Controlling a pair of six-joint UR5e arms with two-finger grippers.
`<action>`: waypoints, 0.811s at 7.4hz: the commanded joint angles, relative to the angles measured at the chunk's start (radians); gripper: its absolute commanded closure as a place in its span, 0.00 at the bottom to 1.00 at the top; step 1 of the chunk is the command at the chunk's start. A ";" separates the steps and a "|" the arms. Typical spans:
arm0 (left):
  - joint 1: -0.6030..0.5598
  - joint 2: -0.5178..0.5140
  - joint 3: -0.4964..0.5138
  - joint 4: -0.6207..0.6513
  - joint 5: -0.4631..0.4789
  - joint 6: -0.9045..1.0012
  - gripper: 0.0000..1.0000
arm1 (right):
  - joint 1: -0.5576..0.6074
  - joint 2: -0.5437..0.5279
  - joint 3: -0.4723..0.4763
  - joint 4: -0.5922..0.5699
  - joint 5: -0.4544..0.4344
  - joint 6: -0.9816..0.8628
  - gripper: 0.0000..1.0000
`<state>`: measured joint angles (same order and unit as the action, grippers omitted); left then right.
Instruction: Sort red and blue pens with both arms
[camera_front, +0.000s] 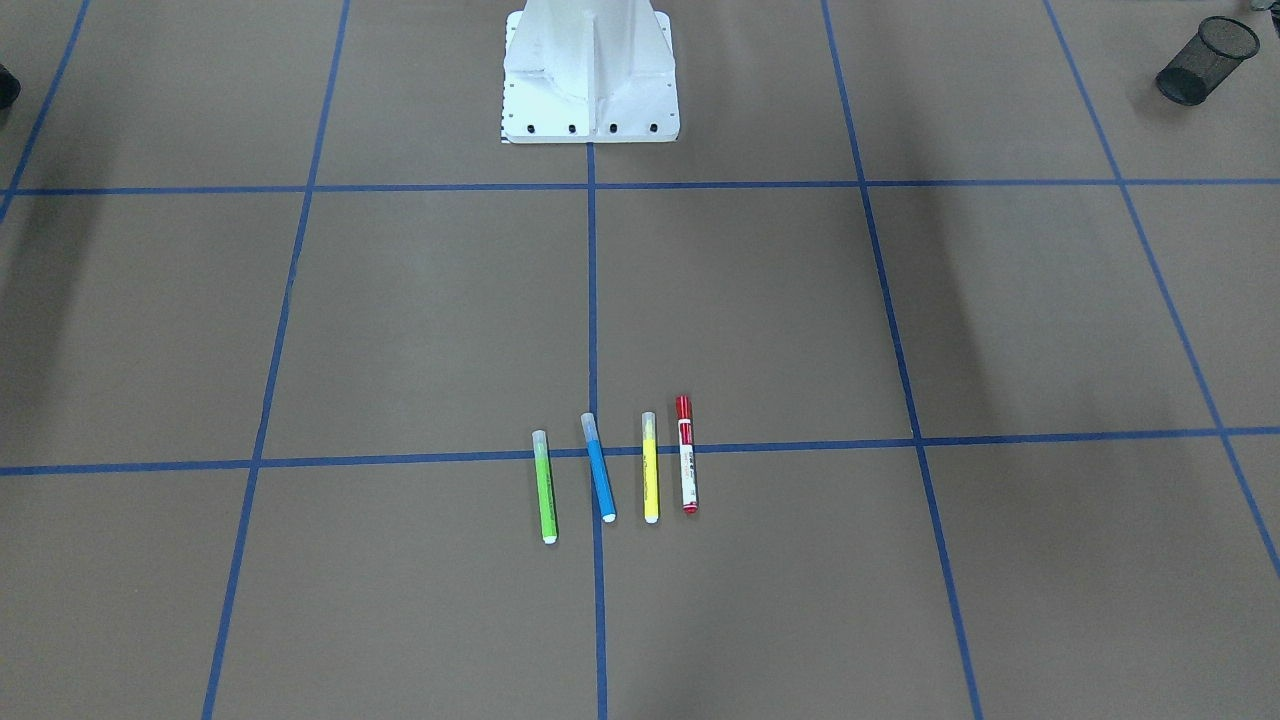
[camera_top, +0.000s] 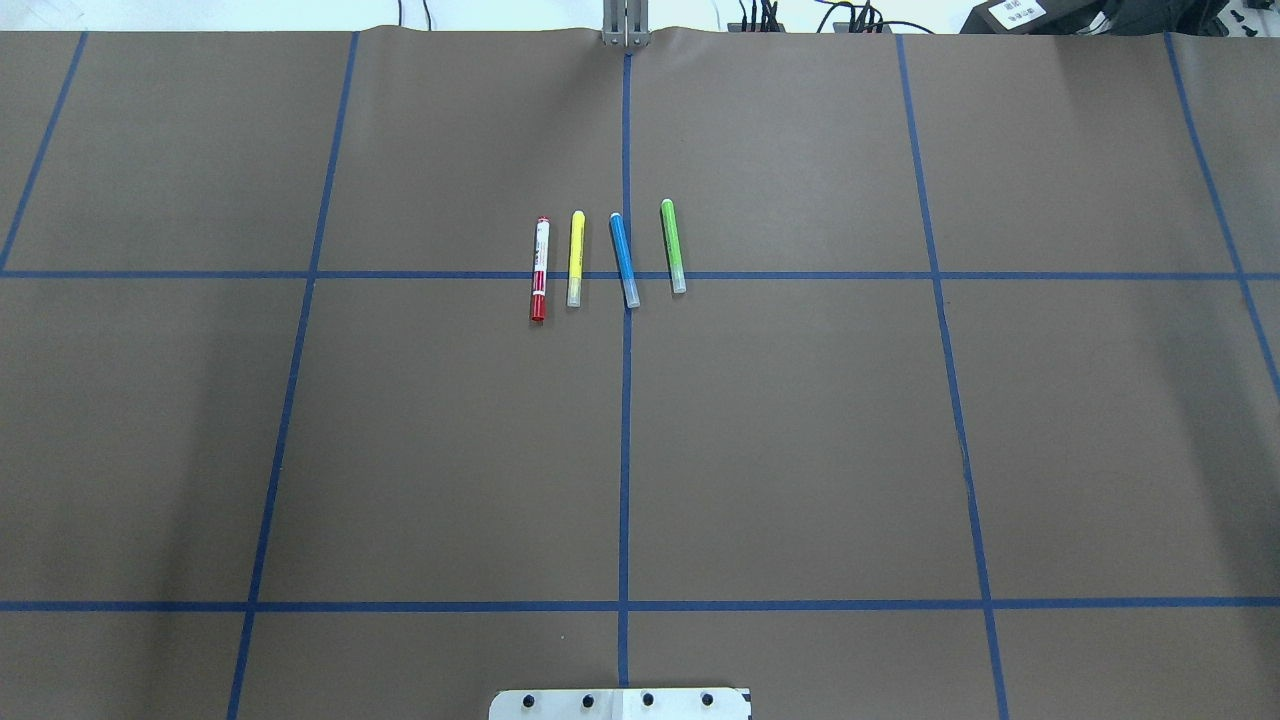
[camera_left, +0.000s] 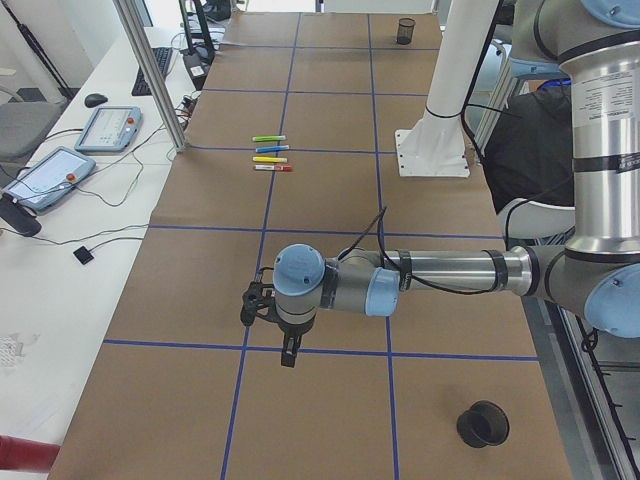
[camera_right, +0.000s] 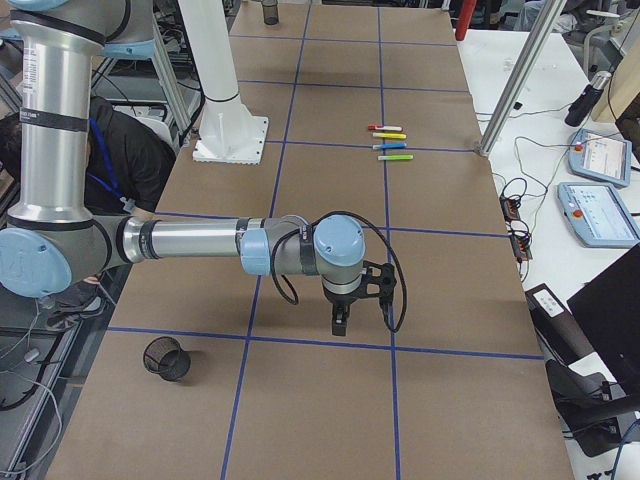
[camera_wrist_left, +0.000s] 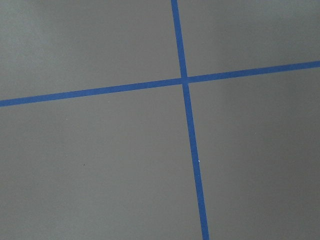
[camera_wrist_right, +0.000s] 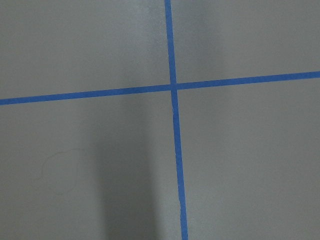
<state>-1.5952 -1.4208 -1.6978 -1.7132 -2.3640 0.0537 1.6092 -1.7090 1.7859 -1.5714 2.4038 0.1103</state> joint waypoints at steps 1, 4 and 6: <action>0.000 0.000 0.004 0.000 0.000 0.002 0.00 | 0.000 0.000 -0.002 -0.001 0.001 -0.004 0.00; 0.000 -0.001 0.004 0.000 0.002 0.002 0.00 | 0.000 0.000 -0.003 -0.001 -0.002 -0.003 0.00; 0.001 -0.003 -0.005 -0.005 0.002 0.003 0.00 | 0.000 -0.001 -0.005 -0.001 -0.002 -0.004 0.00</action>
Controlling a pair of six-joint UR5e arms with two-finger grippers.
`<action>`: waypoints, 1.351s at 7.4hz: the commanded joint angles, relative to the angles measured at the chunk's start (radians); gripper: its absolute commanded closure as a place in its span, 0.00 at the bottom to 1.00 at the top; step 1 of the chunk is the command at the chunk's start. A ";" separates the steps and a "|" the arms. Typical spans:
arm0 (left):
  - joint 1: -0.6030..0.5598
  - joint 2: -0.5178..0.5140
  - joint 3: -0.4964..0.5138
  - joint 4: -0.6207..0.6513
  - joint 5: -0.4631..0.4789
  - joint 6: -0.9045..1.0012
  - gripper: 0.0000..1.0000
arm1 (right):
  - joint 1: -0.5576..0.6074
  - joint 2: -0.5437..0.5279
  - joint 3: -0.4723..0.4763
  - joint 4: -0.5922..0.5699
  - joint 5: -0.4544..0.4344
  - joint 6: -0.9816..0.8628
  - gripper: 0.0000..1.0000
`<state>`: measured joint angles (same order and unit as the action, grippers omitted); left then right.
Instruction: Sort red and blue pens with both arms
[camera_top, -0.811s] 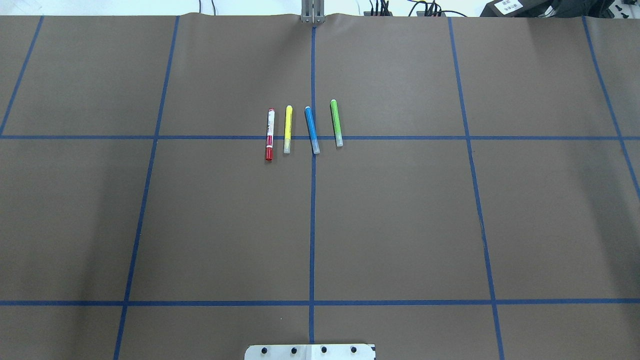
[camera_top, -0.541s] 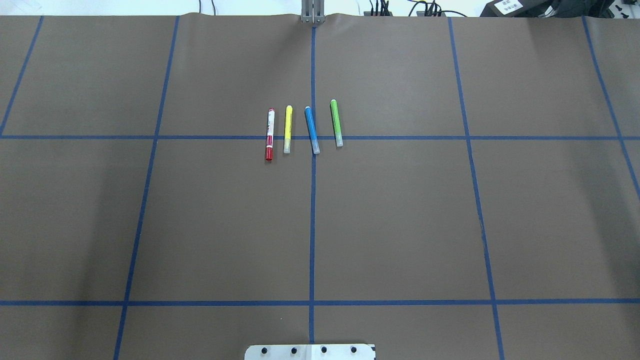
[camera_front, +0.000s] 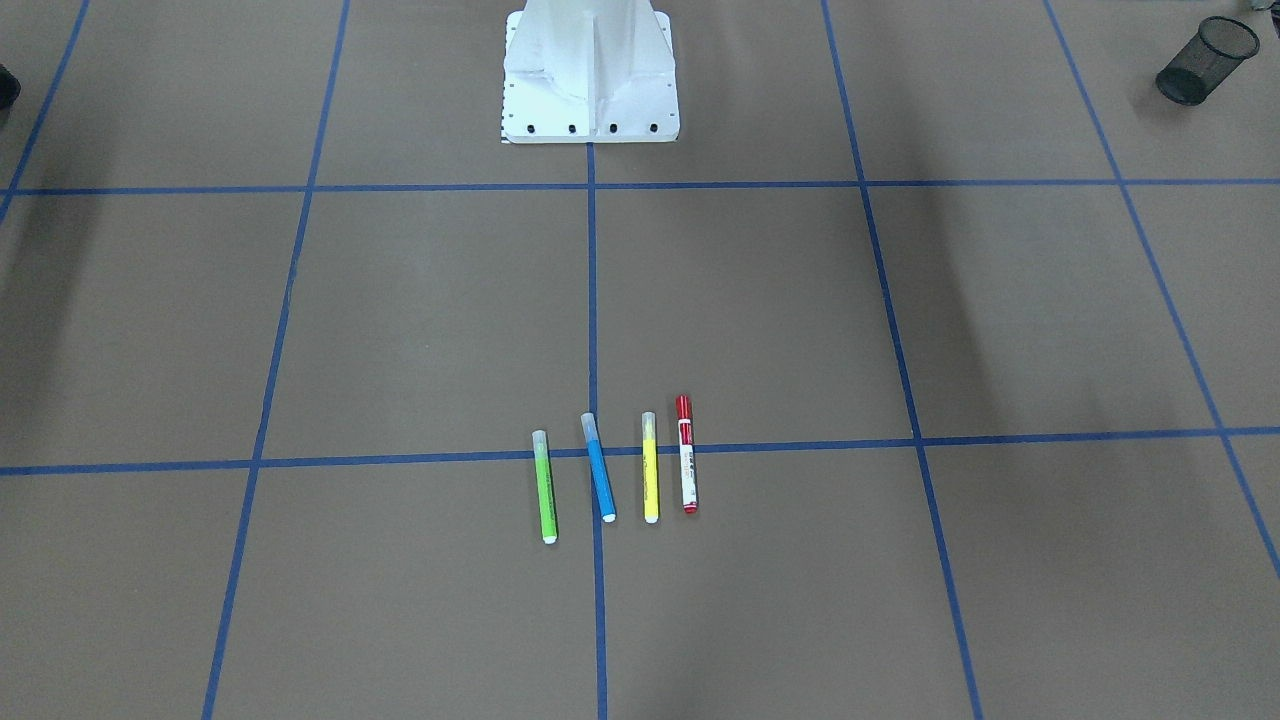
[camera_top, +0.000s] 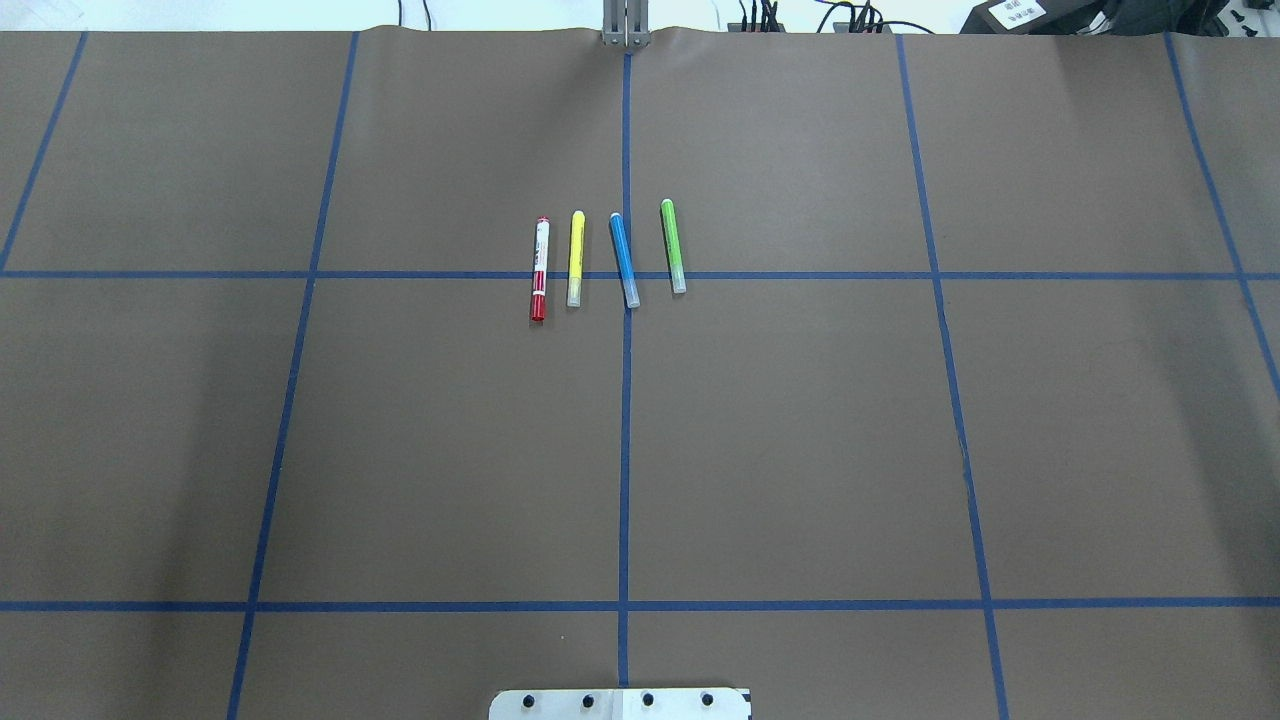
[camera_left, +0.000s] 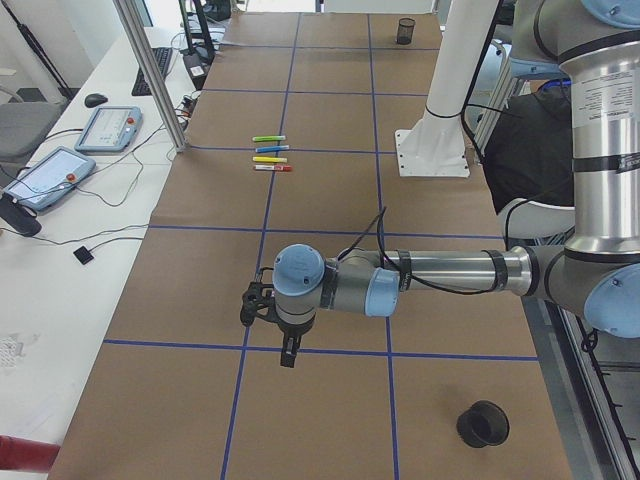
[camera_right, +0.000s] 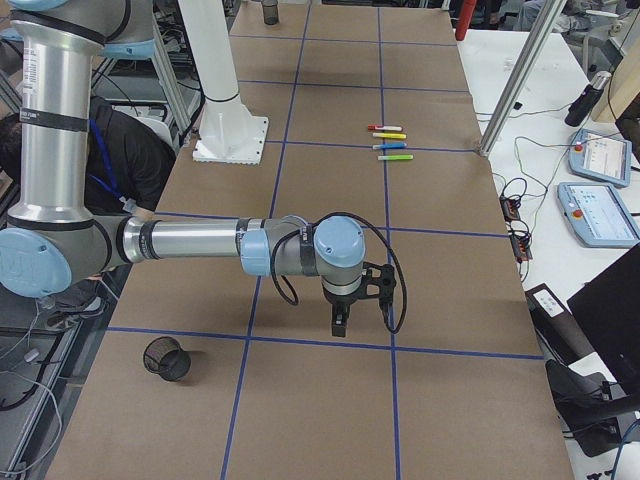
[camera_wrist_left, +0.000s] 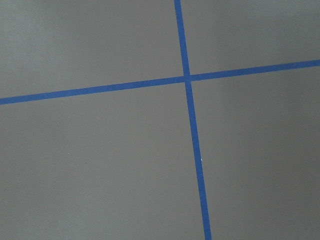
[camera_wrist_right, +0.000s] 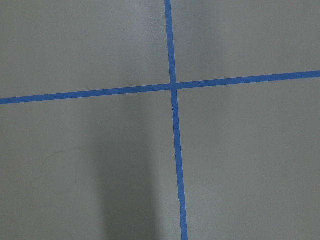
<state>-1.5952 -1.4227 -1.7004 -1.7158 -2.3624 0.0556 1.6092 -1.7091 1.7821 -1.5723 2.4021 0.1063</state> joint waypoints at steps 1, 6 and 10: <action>0.001 -0.001 -0.004 -0.002 0.000 0.001 0.00 | 0.000 -0.001 -0.001 0.000 0.002 -0.001 0.00; 0.001 -0.005 -0.008 -0.005 0.057 0.001 0.00 | 0.000 -0.001 0.002 0.000 0.006 0.007 0.00; 0.001 -0.008 -0.033 -0.008 0.046 0.000 0.00 | 0.000 -0.012 0.007 0.005 -0.007 0.007 0.00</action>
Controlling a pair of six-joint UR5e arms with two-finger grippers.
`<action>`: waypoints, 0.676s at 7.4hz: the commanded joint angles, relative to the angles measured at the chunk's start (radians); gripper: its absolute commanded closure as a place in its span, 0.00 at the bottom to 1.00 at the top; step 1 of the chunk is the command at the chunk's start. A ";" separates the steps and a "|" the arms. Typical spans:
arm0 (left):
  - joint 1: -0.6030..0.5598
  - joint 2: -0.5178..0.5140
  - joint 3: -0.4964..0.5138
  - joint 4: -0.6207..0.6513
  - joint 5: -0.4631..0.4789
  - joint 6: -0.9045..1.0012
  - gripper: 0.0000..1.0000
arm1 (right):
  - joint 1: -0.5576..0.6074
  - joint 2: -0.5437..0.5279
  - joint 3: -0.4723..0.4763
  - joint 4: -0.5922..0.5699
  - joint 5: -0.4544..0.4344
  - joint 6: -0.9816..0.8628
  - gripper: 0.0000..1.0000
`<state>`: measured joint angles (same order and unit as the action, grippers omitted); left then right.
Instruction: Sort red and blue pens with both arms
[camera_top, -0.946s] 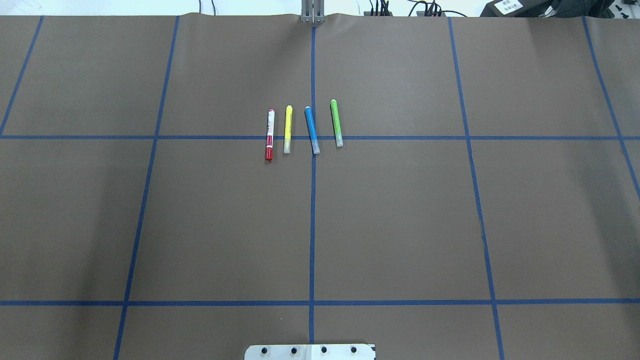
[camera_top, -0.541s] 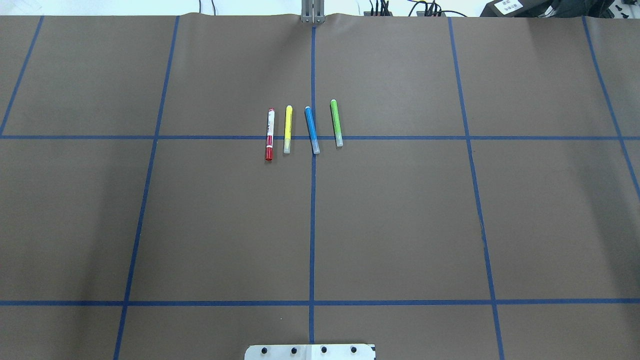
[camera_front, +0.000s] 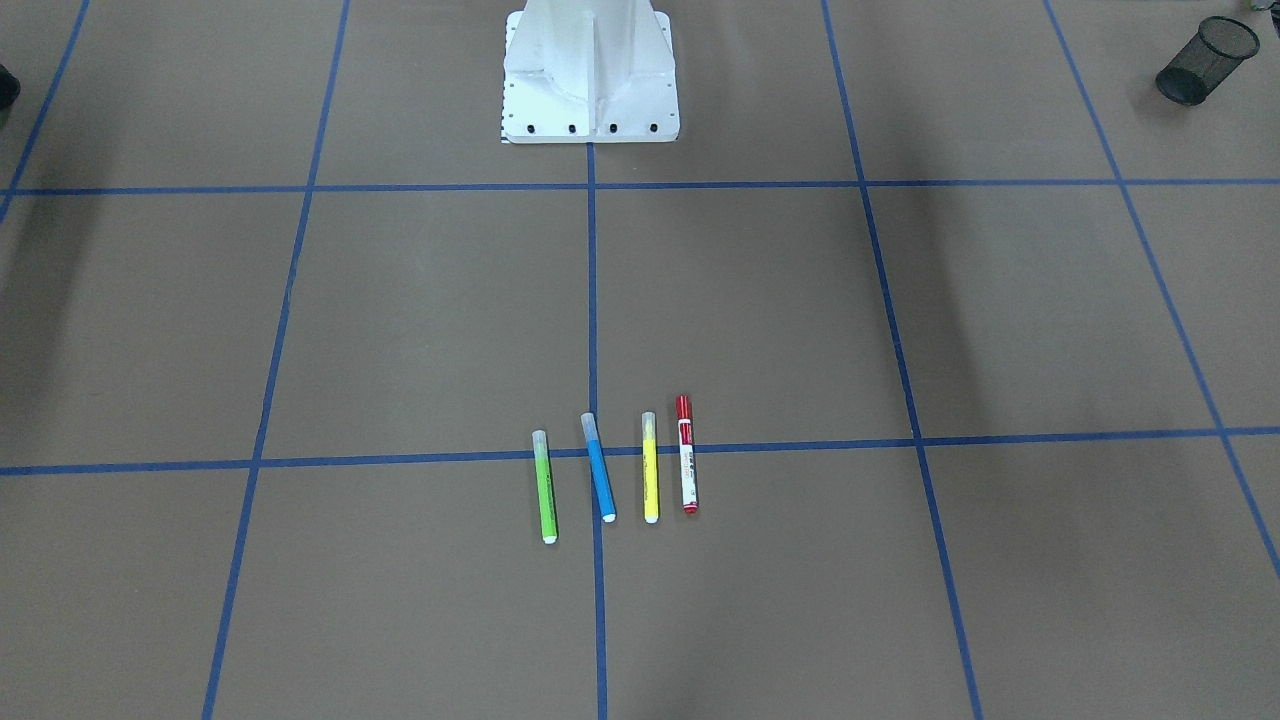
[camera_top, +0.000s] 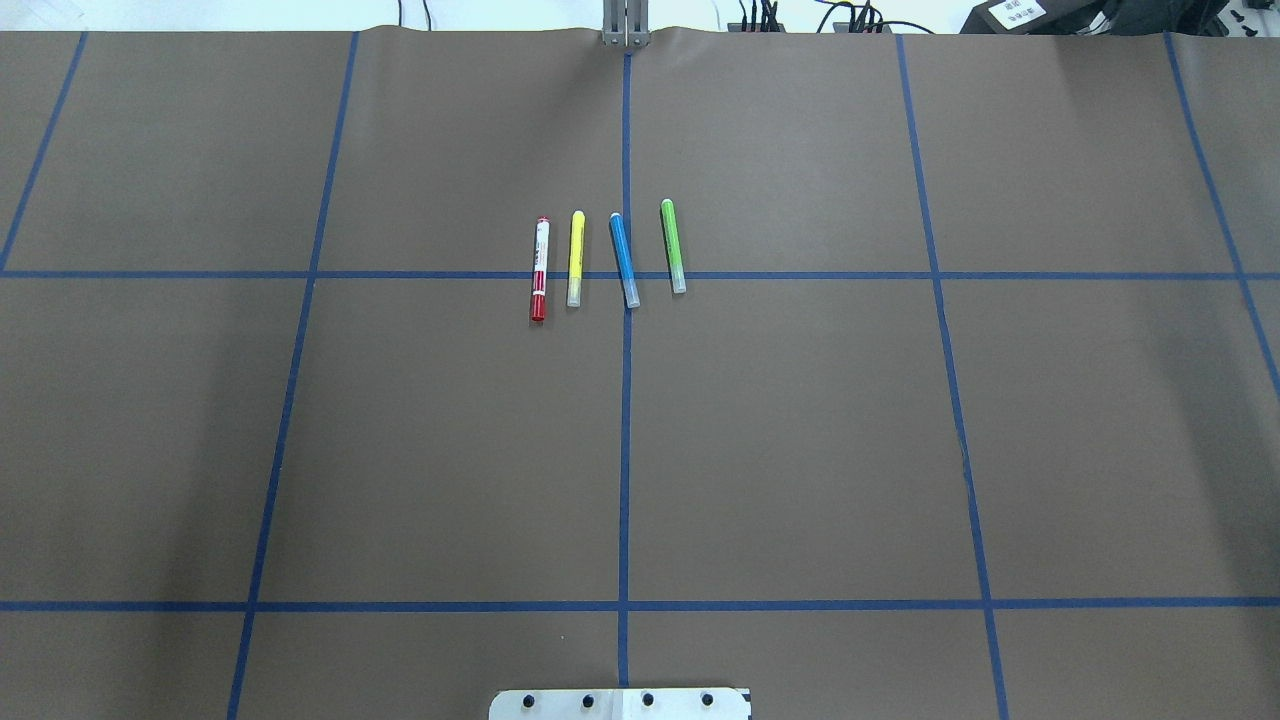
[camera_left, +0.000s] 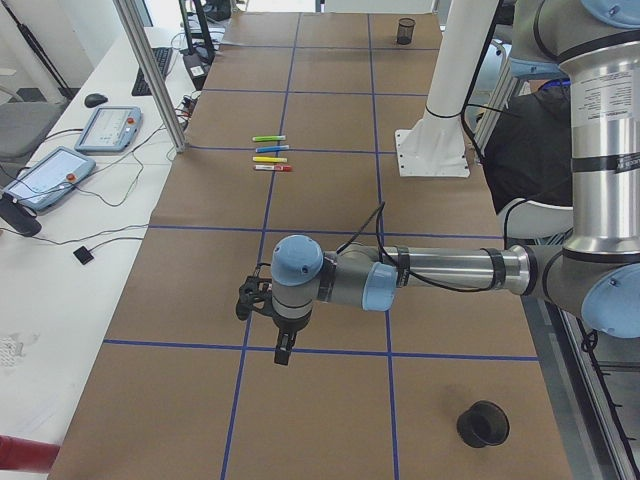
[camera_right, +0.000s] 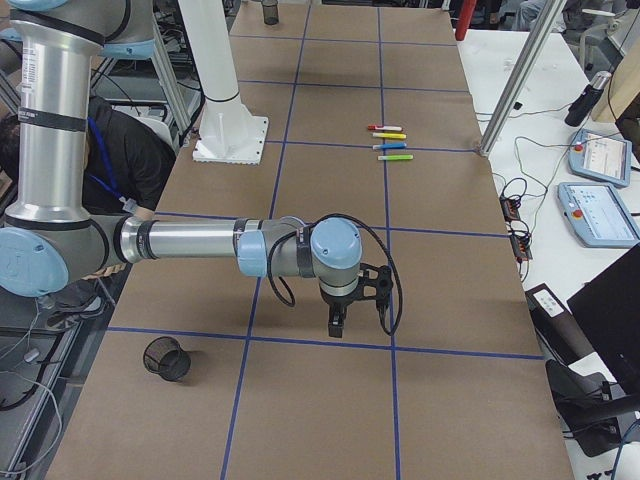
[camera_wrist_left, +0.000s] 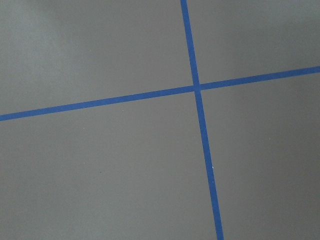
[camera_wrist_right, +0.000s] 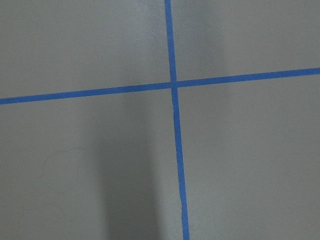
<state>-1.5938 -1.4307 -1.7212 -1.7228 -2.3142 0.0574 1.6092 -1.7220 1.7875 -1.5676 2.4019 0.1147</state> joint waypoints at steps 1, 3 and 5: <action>0.005 -0.011 -0.029 0.000 -0.008 -0.004 0.00 | -0.002 0.024 -0.007 -0.005 -0.009 -0.001 0.00; 0.078 -0.115 -0.075 0.009 -0.031 -0.059 0.00 | -0.067 0.074 -0.010 -0.008 -0.007 -0.001 0.00; 0.246 -0.213 -0.093 0.011 -0.021 -0.189 0.00 | -0.093 0.105 -0.025 0.001 -0.006 -0.003 0.00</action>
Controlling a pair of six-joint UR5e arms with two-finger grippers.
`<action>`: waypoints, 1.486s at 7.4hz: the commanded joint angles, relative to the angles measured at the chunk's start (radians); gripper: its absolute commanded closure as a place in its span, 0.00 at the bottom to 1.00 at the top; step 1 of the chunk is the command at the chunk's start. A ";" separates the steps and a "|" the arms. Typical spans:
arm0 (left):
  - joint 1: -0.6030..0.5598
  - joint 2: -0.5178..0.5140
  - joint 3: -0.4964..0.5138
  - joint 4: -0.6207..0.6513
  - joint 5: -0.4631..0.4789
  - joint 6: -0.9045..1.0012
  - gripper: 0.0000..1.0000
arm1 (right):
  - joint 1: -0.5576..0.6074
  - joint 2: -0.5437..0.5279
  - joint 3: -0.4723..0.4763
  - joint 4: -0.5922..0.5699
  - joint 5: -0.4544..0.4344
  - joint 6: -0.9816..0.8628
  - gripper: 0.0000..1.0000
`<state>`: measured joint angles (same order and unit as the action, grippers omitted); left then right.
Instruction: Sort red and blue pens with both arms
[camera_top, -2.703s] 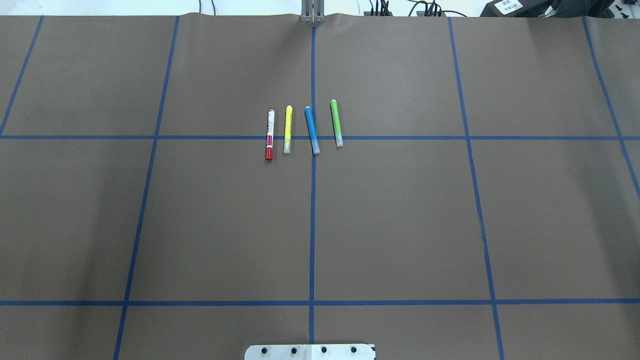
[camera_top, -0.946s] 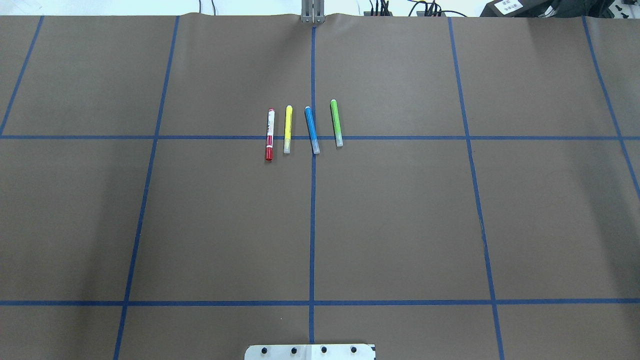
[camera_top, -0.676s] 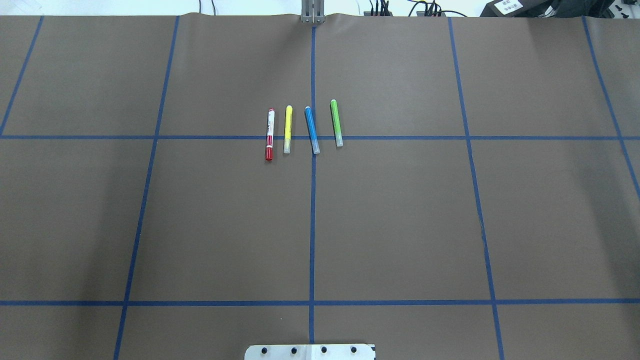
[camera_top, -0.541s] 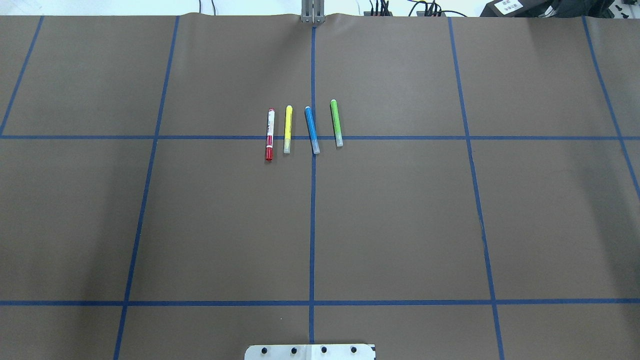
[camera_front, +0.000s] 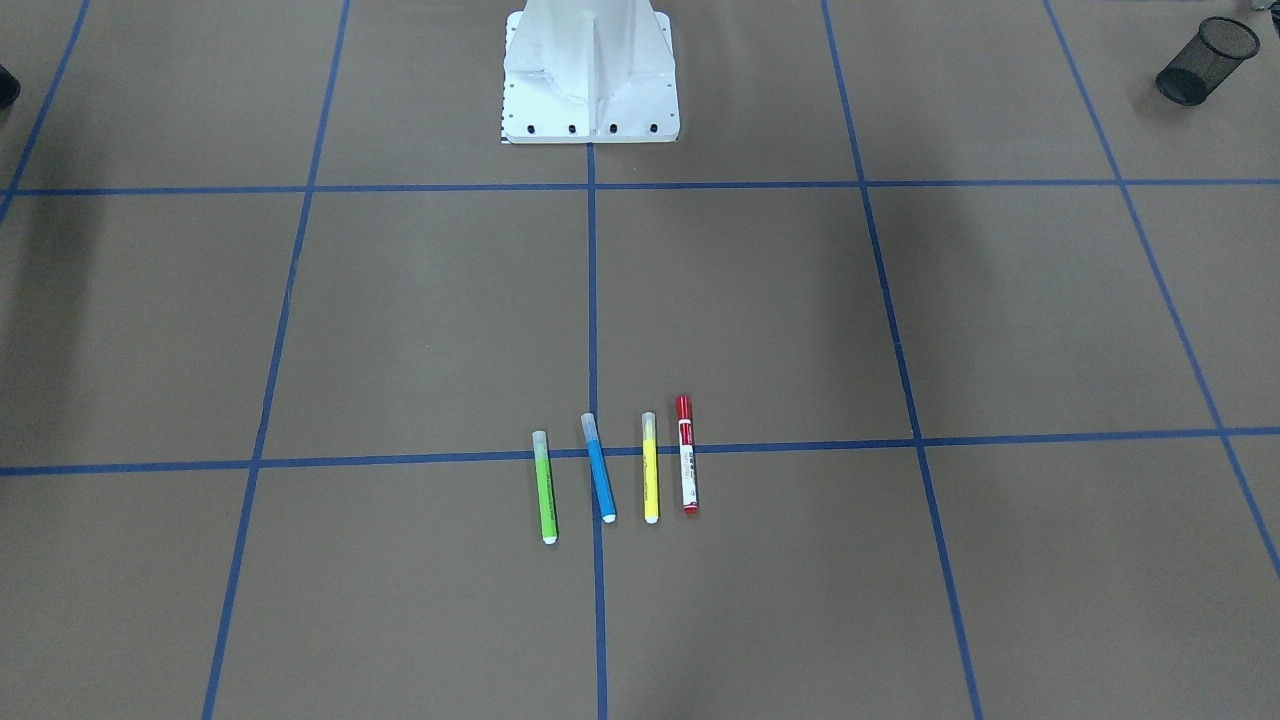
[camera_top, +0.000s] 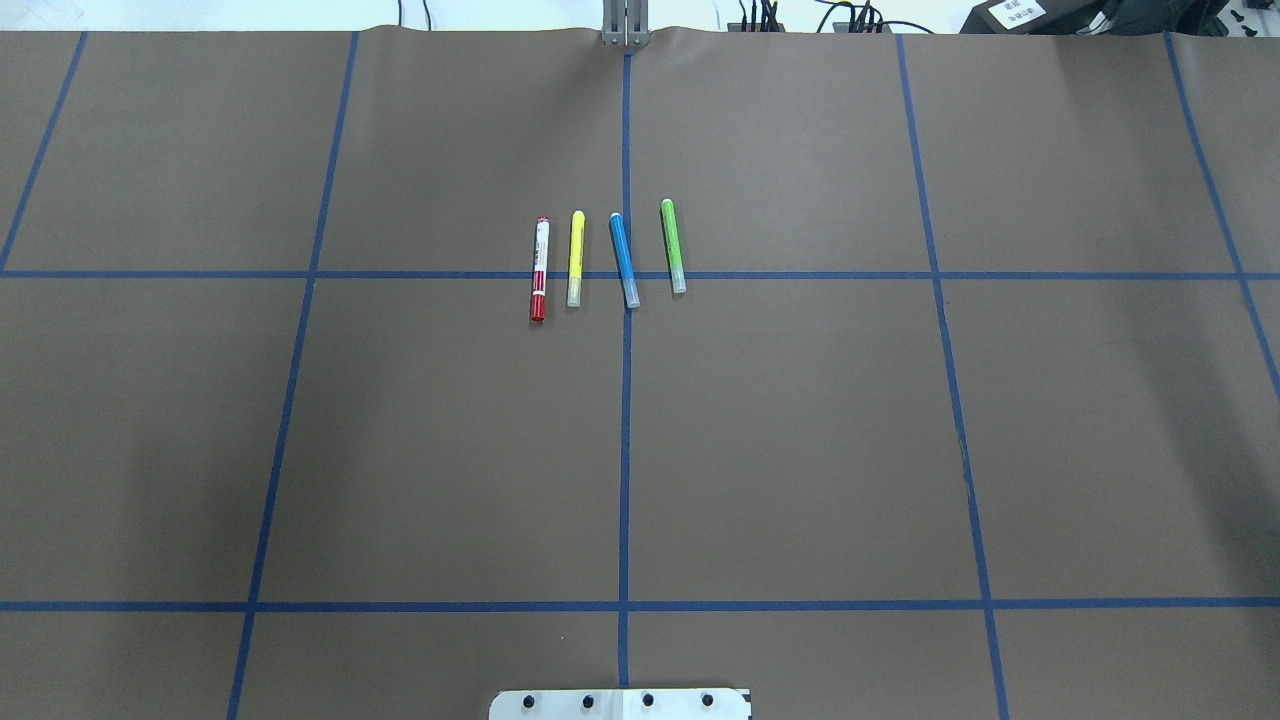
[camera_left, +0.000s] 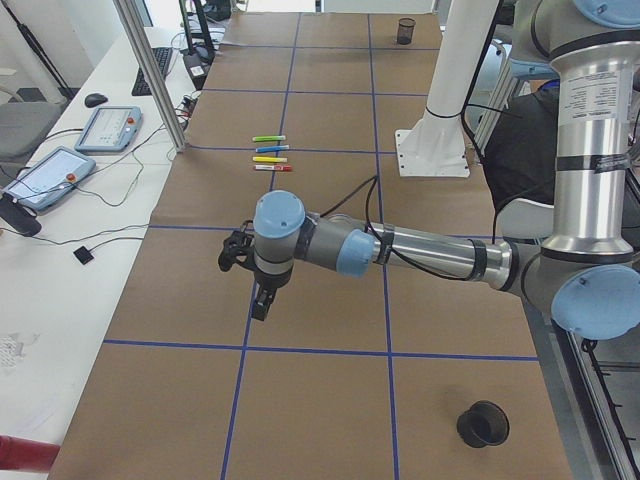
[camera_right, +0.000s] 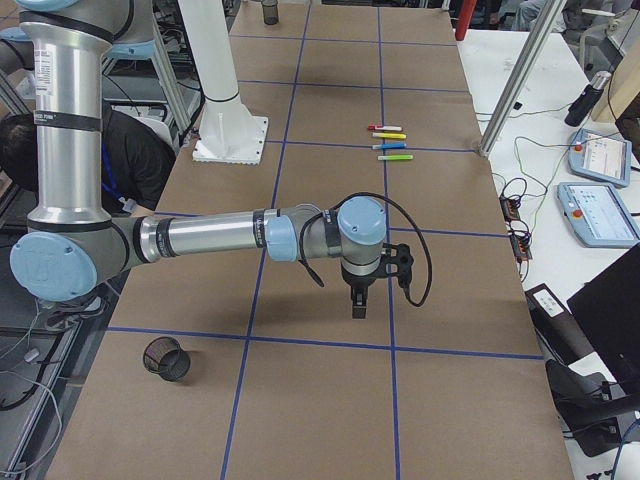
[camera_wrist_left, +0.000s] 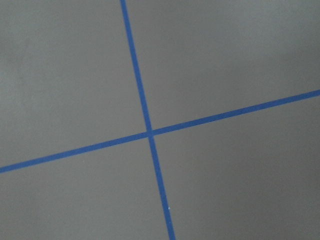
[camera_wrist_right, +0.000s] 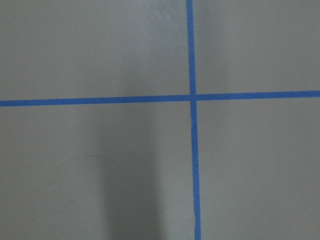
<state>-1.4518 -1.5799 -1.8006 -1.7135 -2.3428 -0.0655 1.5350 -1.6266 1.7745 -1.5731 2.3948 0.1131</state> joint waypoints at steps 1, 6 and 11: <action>0.181 -0.113 -0.013 0.036 0.083 -0.100 0.00 | -0.021 0.019 -0.015 0.007 0.009 -0.001 0.00; 0.529 -0.506 0.024 0.326 0.206 -0.471 0.00 | -0.030 0.020 -0.020 -0.001 0.125 0.043 0.00; 0.745 -0.777 0.465 -0.117 0.410 -0.927 0.01 | -0.108 0.039 -0.018 0.079 0.104 0.088 0.00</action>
<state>-0.7381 -2.2797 -1.4412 -1.7913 -1.9813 -0.9487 1.4408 -1.5889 1.7584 -1.5195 2.5107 0.1962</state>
